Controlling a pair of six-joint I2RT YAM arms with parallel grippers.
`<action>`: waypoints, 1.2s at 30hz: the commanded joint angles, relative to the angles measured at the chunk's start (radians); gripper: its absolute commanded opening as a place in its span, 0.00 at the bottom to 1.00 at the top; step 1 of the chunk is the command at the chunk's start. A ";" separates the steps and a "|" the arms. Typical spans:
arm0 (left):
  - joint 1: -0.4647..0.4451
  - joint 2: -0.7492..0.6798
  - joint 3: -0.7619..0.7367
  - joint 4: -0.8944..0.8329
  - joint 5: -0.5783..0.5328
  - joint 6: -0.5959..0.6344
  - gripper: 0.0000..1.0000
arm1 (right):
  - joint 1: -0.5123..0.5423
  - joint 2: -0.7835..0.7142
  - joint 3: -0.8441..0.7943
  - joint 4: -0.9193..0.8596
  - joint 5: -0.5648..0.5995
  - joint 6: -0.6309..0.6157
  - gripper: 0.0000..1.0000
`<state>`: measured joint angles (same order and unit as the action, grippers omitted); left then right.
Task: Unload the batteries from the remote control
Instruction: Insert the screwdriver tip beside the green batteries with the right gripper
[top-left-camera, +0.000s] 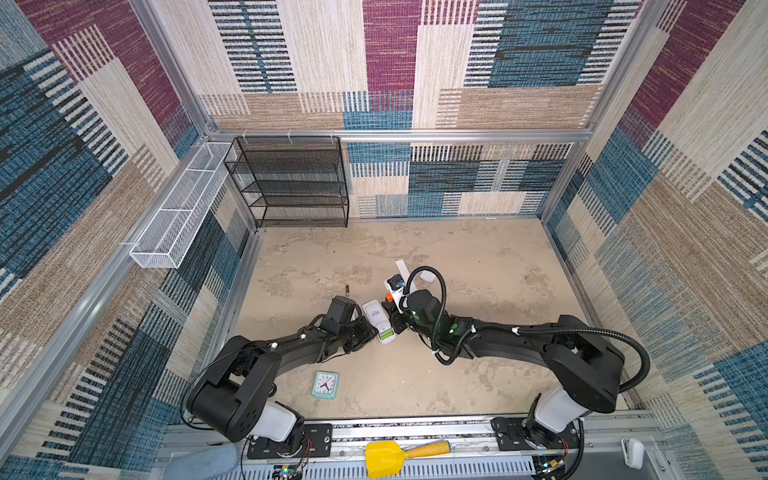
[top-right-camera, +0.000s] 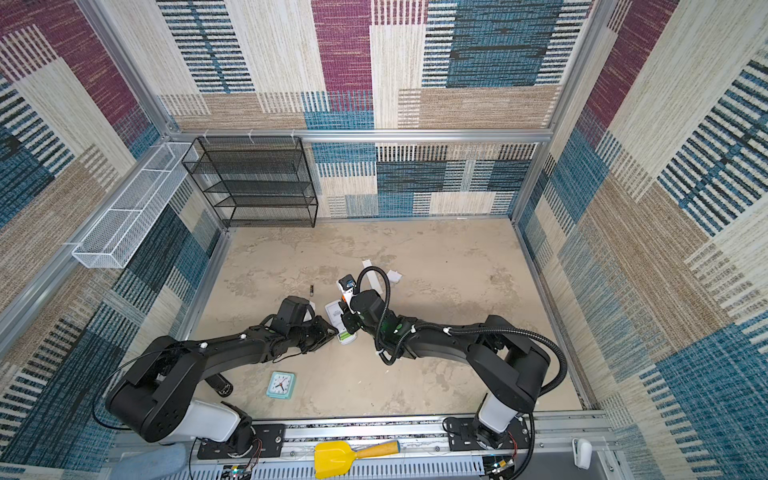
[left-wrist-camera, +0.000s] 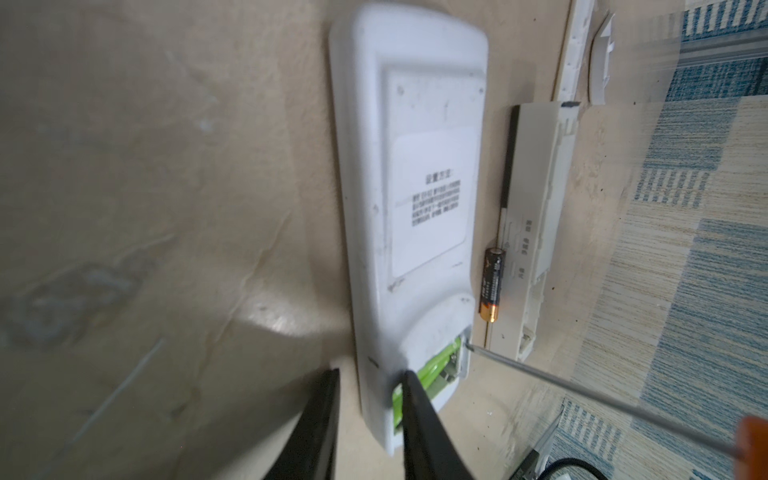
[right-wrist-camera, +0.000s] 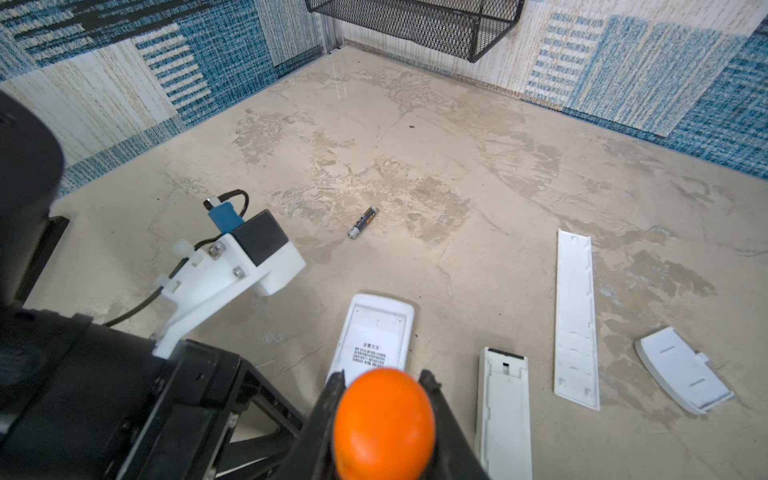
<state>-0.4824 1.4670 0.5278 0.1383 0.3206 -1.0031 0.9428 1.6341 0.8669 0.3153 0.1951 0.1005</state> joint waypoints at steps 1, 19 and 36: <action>0.001 0.003 0.000 0.021 0.002 -0.015 0.29 | 0.000 0.006 0.009 0.003 0.018 -0.003 0.00; -0.016 0.024 -0.026 0.069 0.000 -0.070 0.16 | 0.006 0.044 0.022 -0.033 0.035 0.093 0.00; -0.025 0.039 -0.043 0.118 0.004 -0.102 0.09 | -0.007 0.009 -0.006 0.013 -0.011 0.275 0.00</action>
<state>-0.5014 1.4925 0.4908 0.2714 0.3458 -1.0966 0.9337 1.6577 0.8669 0.3050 0.2535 0.3004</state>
